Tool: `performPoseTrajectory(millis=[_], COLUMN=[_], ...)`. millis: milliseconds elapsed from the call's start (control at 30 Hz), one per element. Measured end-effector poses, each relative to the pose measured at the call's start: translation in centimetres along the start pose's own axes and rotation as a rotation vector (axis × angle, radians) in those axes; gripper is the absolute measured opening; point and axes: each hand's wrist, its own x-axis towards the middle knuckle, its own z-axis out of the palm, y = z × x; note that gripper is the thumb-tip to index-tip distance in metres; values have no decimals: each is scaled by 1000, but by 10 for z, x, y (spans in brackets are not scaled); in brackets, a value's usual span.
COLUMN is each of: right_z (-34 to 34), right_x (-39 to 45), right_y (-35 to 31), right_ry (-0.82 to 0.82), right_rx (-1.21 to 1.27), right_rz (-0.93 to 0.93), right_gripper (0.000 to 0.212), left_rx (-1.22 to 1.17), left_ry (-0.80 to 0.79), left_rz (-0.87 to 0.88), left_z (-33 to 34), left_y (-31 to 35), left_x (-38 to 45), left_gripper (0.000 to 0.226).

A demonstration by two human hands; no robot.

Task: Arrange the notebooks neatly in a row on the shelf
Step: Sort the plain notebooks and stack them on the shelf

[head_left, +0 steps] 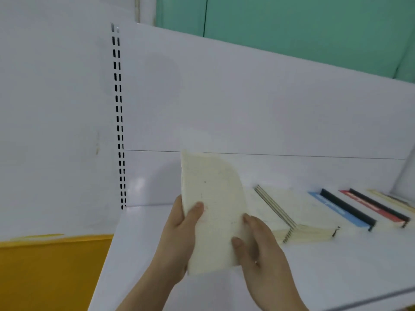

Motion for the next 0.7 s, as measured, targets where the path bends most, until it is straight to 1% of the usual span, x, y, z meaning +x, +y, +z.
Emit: performPoseTrajectory(millis=[100, 133, 167, 267, 333, 400, 500, 633, 700], right_z=[-29, -38, -46, -67, -78, -89, -100, -105, -102], right_x=[5, 7, 11, 25, 39, 55, 81, 113, 124], right_y=[11, 15, 20, 36, 49, 63, 90, 116, 124], right_ry=[-33, -42, -39, -24, -34, -57, -86, -182, -242], right_rx=[-33, -67, -113, -214, -264, -299, -350, -398, -431], right_rz=[185, 207, 192, 68, -2, -45, -96, -91, -131], right_gripper=[53, 54, 54, 52, 50, 50, 51, 52, 51], left_rx=[123, 174, 226, 426, 551, 678, 978, 1310, 1463], left_ry=[-22, -13, 6, 60, 77, 84, 121, 175, 210], left_rz=[9, 31, 57, 121, 126, 116, 130, 24, -15], left_z=[26, 35, 44, 70, 86, 100, 120, 133, 137], left_y=[-6, -7, -8, -12, -16, -20, -24, -29, -33], left_x=[6, 7, 9, 20, 34, 50, 73, 95, 99], left_gripper=[13, 13, 14, 18, 23, 32, 46, 53, 53])
